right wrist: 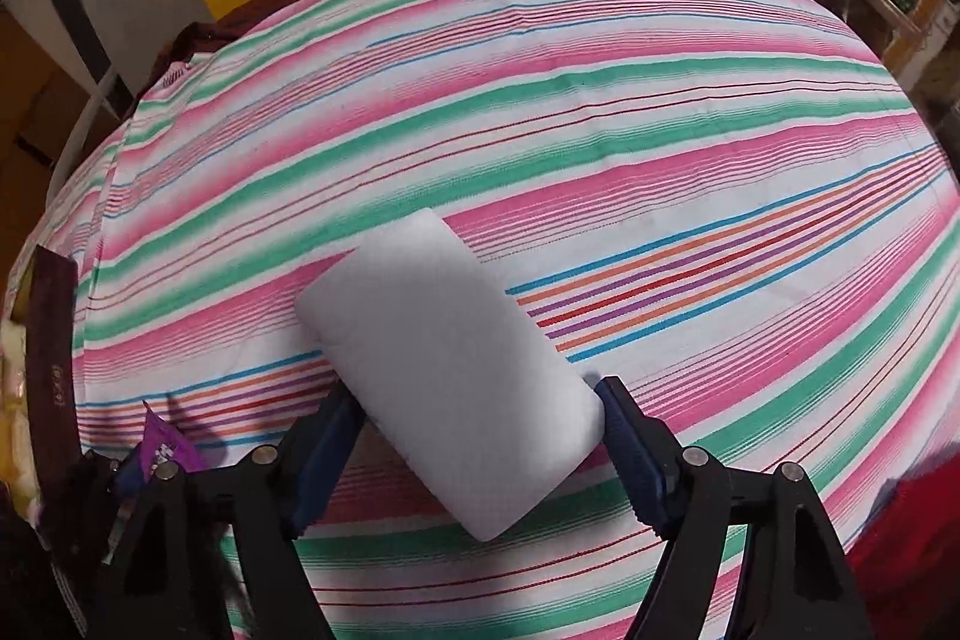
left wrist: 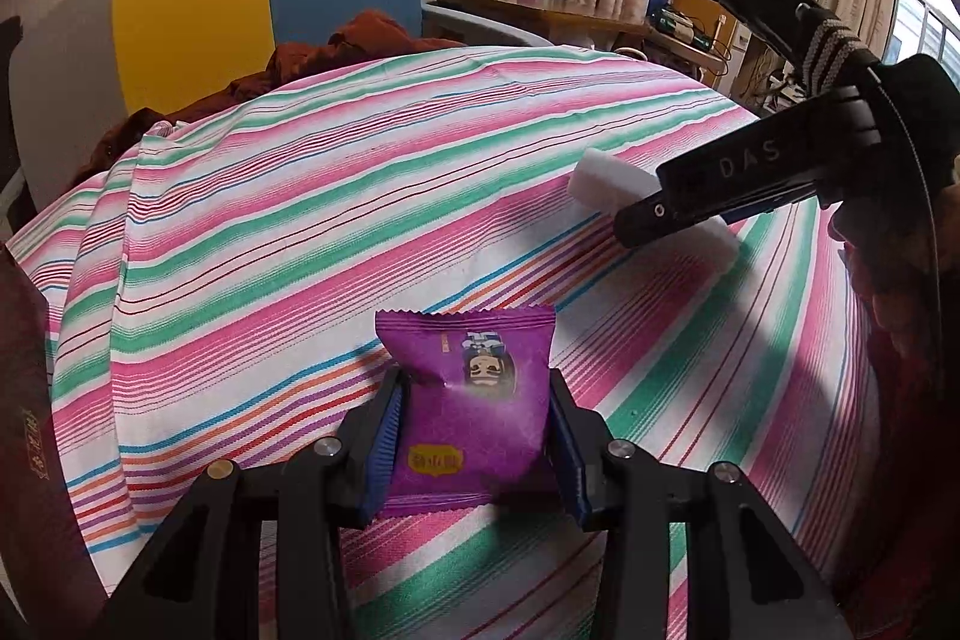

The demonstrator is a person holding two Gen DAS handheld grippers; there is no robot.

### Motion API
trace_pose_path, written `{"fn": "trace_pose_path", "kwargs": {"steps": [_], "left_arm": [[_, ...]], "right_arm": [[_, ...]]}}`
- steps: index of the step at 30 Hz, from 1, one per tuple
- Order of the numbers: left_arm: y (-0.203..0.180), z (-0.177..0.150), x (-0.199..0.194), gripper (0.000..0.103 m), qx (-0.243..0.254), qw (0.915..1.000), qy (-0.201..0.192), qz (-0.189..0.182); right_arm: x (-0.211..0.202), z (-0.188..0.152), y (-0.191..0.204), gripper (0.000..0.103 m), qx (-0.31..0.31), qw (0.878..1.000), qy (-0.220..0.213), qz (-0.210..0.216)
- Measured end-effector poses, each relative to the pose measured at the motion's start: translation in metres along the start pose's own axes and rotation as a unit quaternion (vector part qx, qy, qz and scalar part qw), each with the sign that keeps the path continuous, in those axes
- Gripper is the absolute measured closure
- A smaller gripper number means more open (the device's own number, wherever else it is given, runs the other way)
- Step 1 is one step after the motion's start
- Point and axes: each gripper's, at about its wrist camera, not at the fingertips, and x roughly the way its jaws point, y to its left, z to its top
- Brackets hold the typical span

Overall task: Organize objects
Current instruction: 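Carry the purple packet into the tray while the right gripper carries the white block there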

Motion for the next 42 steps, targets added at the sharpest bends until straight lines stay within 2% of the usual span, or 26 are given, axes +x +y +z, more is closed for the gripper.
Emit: {"fn": "trace_pose_path", "kwargs": {"steps": [6, 11, 18, 23, 26, 31, 37, 40, 42], "left_arm": [[-0.005, -0.005, -0.020, 0.060, 0.001, 1.0000, 0.004, 0.001], [-0.012, -0.007, -0.065, 0.060, 0.011, 0.9996, -0.026, -0.002], [0.005, -0.015, -0.137, 0.060, -0.024, 0.9969, -0.074, 0.012], [0.035, -0.027, -0.177, 0.060, -0.065, 0.9923, -0.101, 0.031], [0.060, -0.038, -0.198, 0.060, -0.099, 0.9870, -0.117, 0.047], [0.100, -0.062, -0.224, 0.060, -0.152, 0.9763, -0.129, 0.084], [0.160, -0.104, -0.251, 0.060, -0.233, 0.9528, -0.132, 0.143], [0.185, -0.126, -0.260, 0.060, -0.269, 0.9397, -0.132, 0.164], [0.197, -0.137, -0.261, 0.060, -0.285, 0.9341, -0.129, 0.173]], "right_arm": [[0.001, 0.002, -0.001, 0.025, -0.007, 1.000, -0.001, -0.005], [-0.005, 0.002, -0.002, 0.025, -0.007, 1.000, -0.011, -0.001], [-0.025, -0.003, 0.002, 0.023, -0.013, 0.999, -0.043, 0.024], [-0.027, -0.002, 0.027, 0.023, -0.039, 0.998, -0.047, 0.029], [-0.041, -0.007, 0.049, 0.023, -0.059, 0.996, -0.051, 0.041], [-0.064, -0.020, 0.108, 0.023, -0.100, 0.989, -0.064, 0.091], [-0.079, -0.040, 0.191, 0.023, -0.144, 0.970, -0.065, 0.183], [-0.087, -0.048, 0.230, 0.023, -0.164, 0.959, -0.061, 0.224], [-0.089, -0.053, 0.252, 0.022, -0.176, 0.951, -0.053, 0.247]]}}
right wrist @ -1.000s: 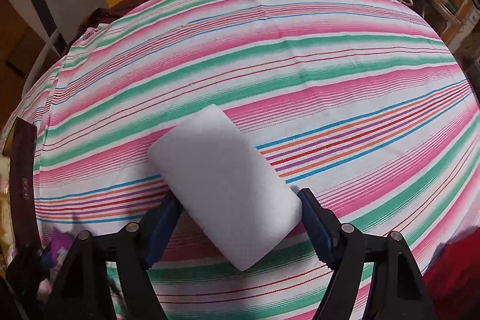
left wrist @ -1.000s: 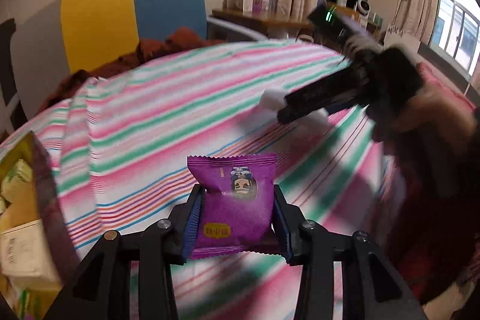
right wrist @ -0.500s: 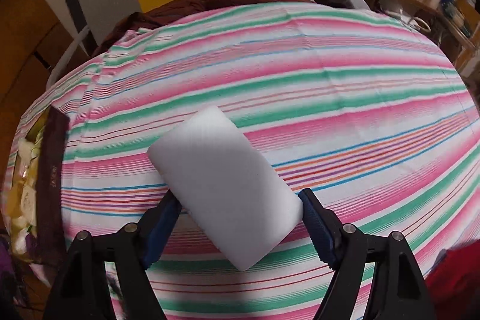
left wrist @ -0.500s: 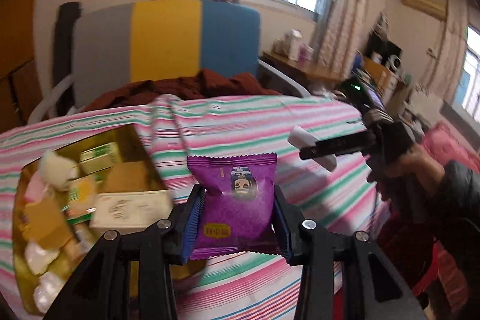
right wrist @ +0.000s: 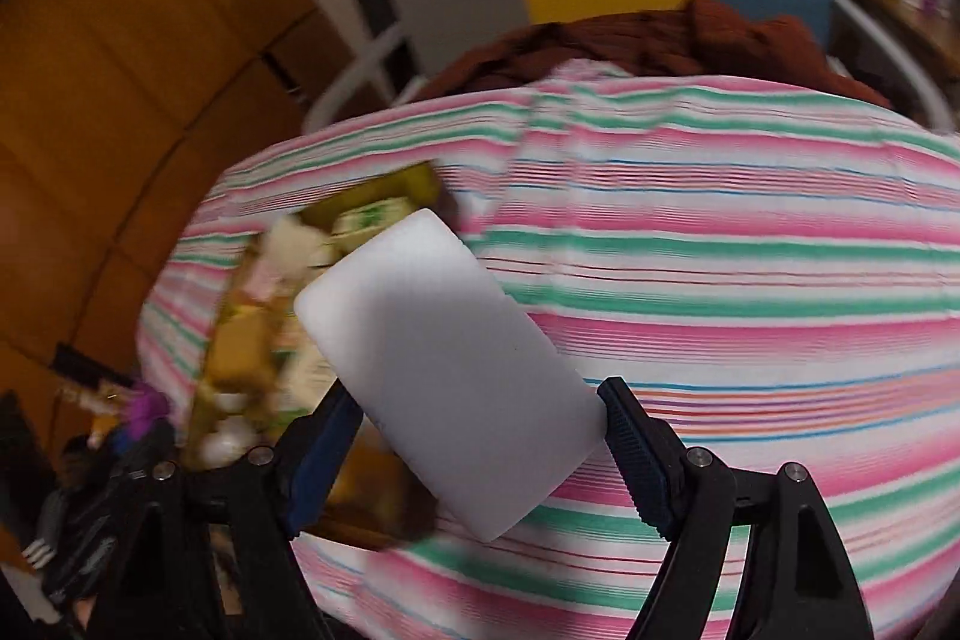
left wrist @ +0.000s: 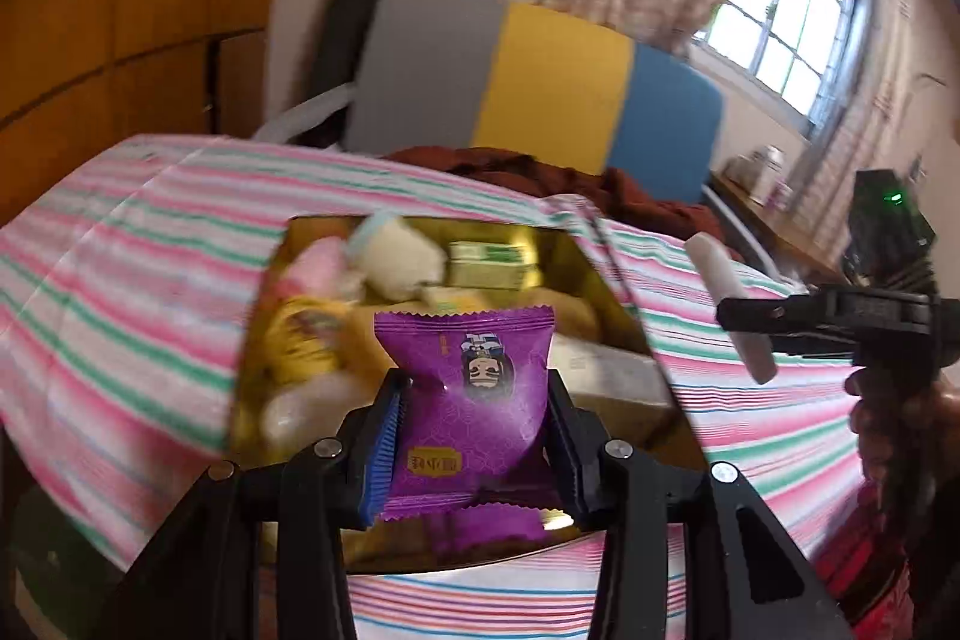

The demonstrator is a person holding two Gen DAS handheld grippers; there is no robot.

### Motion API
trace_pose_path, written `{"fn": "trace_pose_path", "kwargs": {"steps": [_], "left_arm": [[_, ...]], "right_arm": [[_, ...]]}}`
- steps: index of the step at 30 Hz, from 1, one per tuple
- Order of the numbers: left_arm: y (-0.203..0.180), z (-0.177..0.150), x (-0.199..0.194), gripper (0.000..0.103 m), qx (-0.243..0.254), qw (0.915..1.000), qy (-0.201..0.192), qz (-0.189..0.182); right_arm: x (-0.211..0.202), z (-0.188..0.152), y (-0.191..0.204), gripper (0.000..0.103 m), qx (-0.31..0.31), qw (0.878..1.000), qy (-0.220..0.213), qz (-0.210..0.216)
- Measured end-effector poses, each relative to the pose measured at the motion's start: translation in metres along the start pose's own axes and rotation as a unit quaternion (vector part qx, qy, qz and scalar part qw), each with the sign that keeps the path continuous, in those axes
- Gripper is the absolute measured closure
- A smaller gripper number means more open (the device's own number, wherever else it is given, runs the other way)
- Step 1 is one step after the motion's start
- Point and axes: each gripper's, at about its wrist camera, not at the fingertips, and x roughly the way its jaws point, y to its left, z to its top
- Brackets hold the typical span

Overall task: Organize objects
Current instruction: 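Carry the purple packet into the tray while the right gripper carries the white block there, then release both items in the tray and lift both tools away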

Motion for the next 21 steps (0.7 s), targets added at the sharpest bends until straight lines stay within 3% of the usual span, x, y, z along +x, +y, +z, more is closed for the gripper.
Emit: {"fn": "trace_pose_path", "kwargs": {"steps": [4, 9, 10, 12, 13, 15, 21], "left_arm": [[0.019, -0.003, 0.008, 0.059, -0.023, 0.9996, 0.011, 0.012], [0.008, 0.009, 0.022, 0.057, -0.016, 0.9998, 0.014, 0.002], [0.006, 0.011, 0.024, 0.051, -0.019, 0.9997, 0.013, -0.003], [0.003, 0.012, 0.028, 0.035, -0.016, 0.9997, 0.012, -0.012], [0.002, 0.011, 0.031, 0.031, -0.013, 0.9997, 0.017, -0.014], [0.004, 0.007, 0.034, 0.031, -0.019, 0.9994, 0.022, -0.022], [0.016, -0.003, 0.034, 0.031, -0.036, 0.9987, 0.028, 0.021]], "right_arm": [[0.019, 0.008, 0.037, 0.022, -0.012, 1.000, 0.010, 0.028], [0.048, 0.032, 0.069, 0.020, -0.009, 0.999, 0.016, 0.051], [0.055, 0.039, 0.074, 0.018, -0.004, 0.999, 0.014, 0.048], [0.067, 0.049, 0.077, 0.000, 0.005, 0.999, 0.017, 0.044], [0.071, 0.051, 0.078, 0.000, 0.009, 0.999, 0.018, 0.044], [0.074, 0.051, 0.079, 0.000, 0.018, 0.999, 0.018, 0.042], [0.074, 0.036, 0.073, 0.000, 0.020, 0.999, 0.025, 0.033]]}}
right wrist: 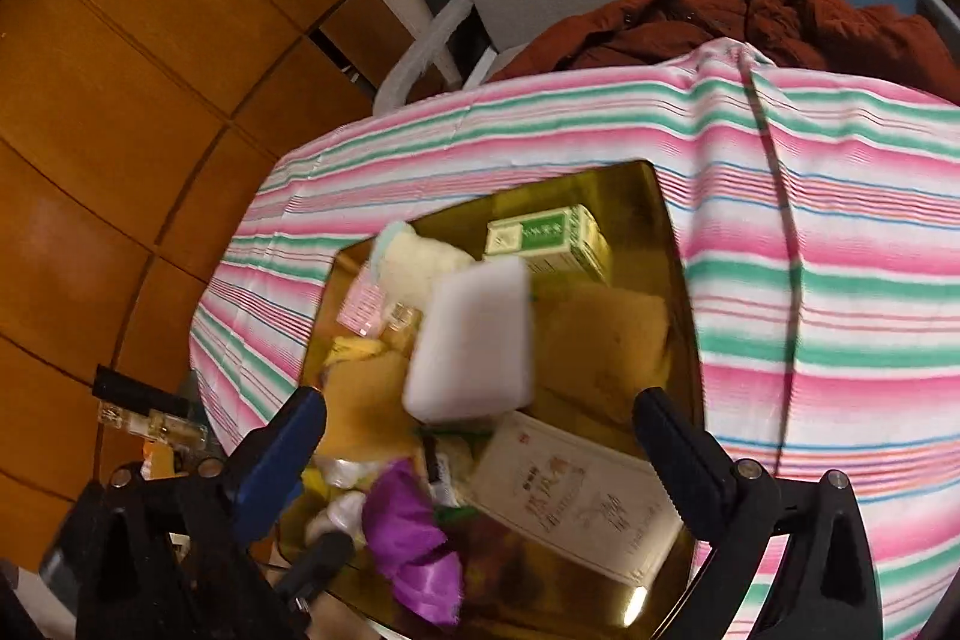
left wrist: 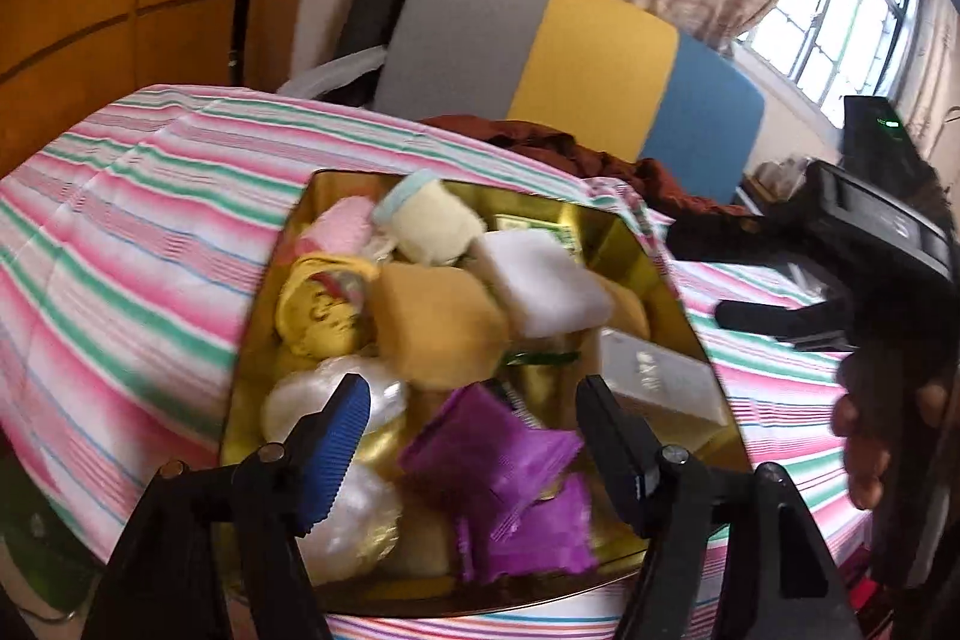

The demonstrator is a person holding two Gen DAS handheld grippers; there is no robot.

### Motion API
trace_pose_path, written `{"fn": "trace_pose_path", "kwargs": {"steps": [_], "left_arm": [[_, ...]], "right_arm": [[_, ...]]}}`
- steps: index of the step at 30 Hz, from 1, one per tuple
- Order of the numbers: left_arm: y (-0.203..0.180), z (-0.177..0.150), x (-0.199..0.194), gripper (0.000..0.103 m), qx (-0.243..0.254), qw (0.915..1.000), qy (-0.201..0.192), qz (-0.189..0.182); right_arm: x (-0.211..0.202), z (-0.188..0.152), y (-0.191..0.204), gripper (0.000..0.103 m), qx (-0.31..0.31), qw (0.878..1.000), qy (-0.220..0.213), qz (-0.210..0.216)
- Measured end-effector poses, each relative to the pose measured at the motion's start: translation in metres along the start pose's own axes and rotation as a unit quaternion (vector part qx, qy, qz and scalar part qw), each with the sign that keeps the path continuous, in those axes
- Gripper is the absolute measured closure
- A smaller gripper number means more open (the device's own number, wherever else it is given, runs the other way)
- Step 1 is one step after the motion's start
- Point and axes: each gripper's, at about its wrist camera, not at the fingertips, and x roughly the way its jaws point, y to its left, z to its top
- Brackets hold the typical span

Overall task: Organize objects
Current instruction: 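Release both items in the tray and lift both tools away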

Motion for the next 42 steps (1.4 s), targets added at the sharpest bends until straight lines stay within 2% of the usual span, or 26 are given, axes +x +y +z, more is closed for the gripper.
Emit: {"fn": "trace_pose_path", "kwargs": {"steps": [6, 11, 17, 27, 32, 35, 37, 42], "left_arm": [[0.000, -0.003, -0.010, 0.031, 0.011, 0.9991, -0.010, 0.039], [-0.004, 0.002, -0.024, 0.031, 0.014, 0.9974, -0.029, 0.064], [-0.008, 0.003, -0.033, 0.031, 0.015, 0.9967, -0.033, 0.072], [-0.021, 0.001, -0.036, 0.031, 0.025, 0.9944, -0.027, 0.099], [-0.024, -0.001, -0.042, 0.031, 0.021, 0.9930, -0.032, 0.112], [-0.026, -0.002, -0.046, 0.031, 0.020, 0.9864, -0.037, 0.159], [-0.024, -0.003, -0.048, 0.031, 0.017, 0.9846, -0.038, 0.169], [-0.014, -0.008, -0.051, 0.031, 0.003, 0.9835, -0.031, 0.178]], "right_arm": [[-0.011, -0.018, 0.011, 0.000, -0.049, 0.998, -0.026, -0.044], [-0.020, -0.035, 0.025, 0.000, -0.102, 0.988, -0.059, -0.096], [-0.025, -0.051, 0.022, 0.000, -0.113, 0.981, -0.084, -0.133], [-0.037, -0.085, 0.011, 0.000, -0.139, 0.961, -0.121, -0.208], [-0.041, -0.096, 0.010, 0.000, -0.143, 0.955, -0.132, -0.223], [-0.040, -0.101, 0.010, 0.000, -0.141, 0.956, -0.129, -0.223], [-0.039, -0.103, 0.010, 0.000, -0.141, 0.957, -0.128, -0.221], [-0.040, -0.108, 0.014, 0.000, -0.145, 0.958, -0.128, -0.212]]}}
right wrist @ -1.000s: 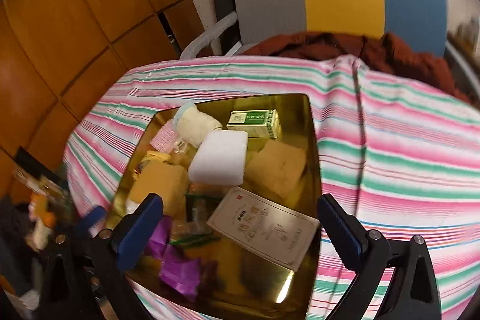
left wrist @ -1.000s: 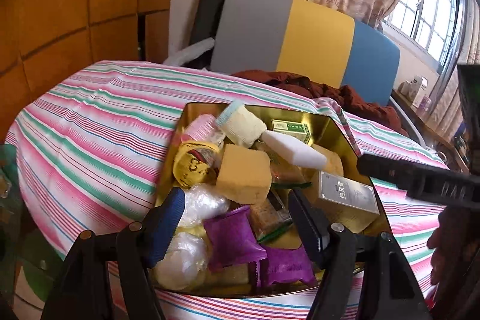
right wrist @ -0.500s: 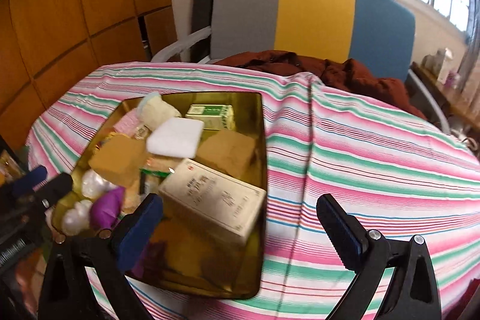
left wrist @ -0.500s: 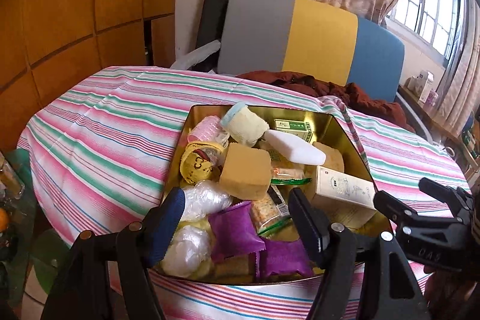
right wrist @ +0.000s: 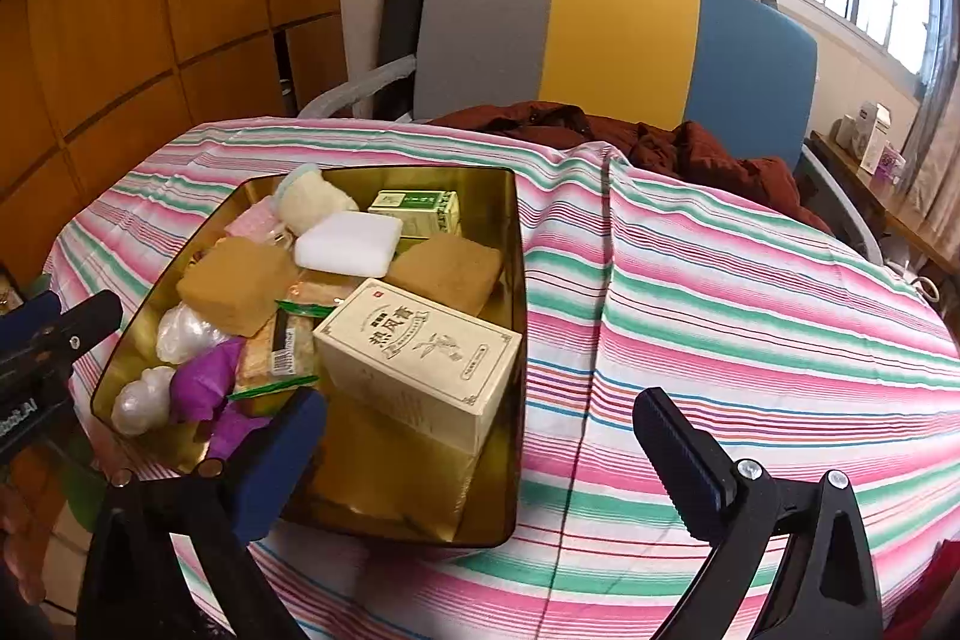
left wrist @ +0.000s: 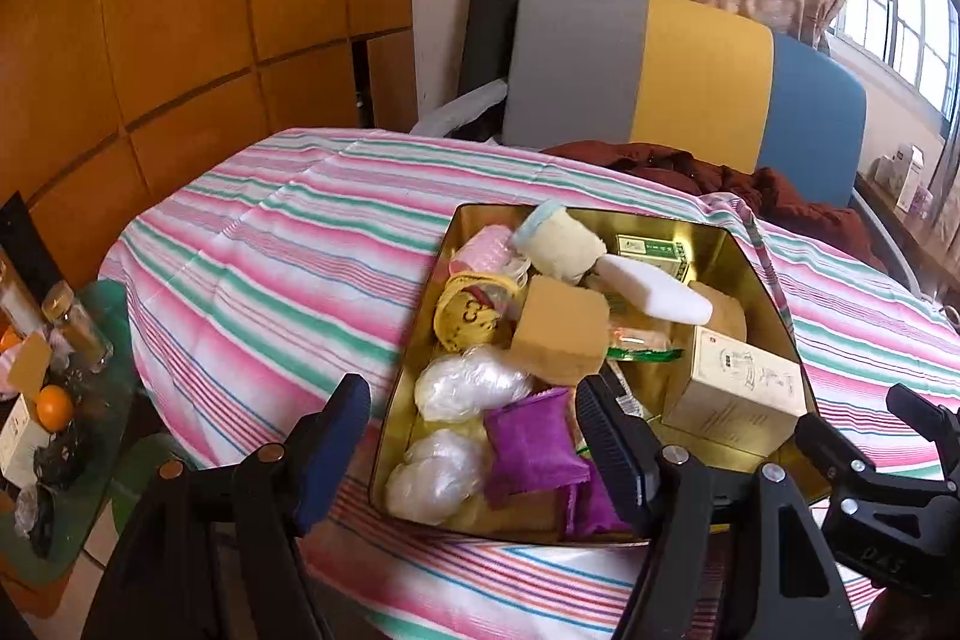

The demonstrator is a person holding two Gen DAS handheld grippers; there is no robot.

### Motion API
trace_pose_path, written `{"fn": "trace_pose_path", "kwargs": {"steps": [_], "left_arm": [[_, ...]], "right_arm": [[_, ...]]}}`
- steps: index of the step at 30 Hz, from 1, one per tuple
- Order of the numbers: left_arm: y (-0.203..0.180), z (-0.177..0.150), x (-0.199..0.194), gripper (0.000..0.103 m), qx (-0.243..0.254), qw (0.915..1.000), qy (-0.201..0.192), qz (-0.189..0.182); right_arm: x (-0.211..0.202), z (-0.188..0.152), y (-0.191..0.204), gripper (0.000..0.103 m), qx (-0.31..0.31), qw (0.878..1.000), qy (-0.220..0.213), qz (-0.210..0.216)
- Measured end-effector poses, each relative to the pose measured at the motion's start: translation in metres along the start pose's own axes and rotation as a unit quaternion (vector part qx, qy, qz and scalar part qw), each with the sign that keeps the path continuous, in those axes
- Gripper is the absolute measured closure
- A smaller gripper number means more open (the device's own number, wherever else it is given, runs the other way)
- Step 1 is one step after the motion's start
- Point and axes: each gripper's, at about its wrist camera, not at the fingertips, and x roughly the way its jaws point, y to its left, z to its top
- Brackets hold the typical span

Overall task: Organize objects
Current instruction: 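Release both items in the tray and lift both tools away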

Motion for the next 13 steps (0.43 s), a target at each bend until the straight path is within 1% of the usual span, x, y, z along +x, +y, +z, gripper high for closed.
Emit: {"fn": "trace_pose_path", "kwargs": {"steps": [2, 3, 5, 8, 13], "left_arm": [[0.0035, -0.0026, 0.0009, 0.031, -0.004, 1.0000, 0.002, -0.001], [0.0031, -0.0042, 0.0017, 0.032, 0.003, 1.0000, -0.003, 0.004], [0.0034, -0.0065, 0.0011, 0.040, 0.006, 0.9999, -0.011, 0.011], [0.0043, -0.0068, 0.0003, 0.046, -0.001, 0.9999, -0.012, 0.001], [0.0032, -0.0064, -0.0013, 0.046, 0.002, 0.9999, -0.015, -0.001]], "right_arm": [[-0.0018, -0.0004, 0.0005, 0.000, 0.001, 1.000, -0.002, 0.003], [-0.0025, -0.0004, 0.0012, 0.000, 0.001, 1.000, -0.003, 0.003], [-0.0037, -0.0004, 0.0019, 0.000, 0.002, 1.000, -0.005, 0.004], [-0.0050, -0.0005, 0.0026, 0.000, 0.001, 1.000, -0.007, 0.005], [-0.0063, -0.0007, 0.0012, 0.000, 0.007, 1.000, -0.010, 0.005]]}}
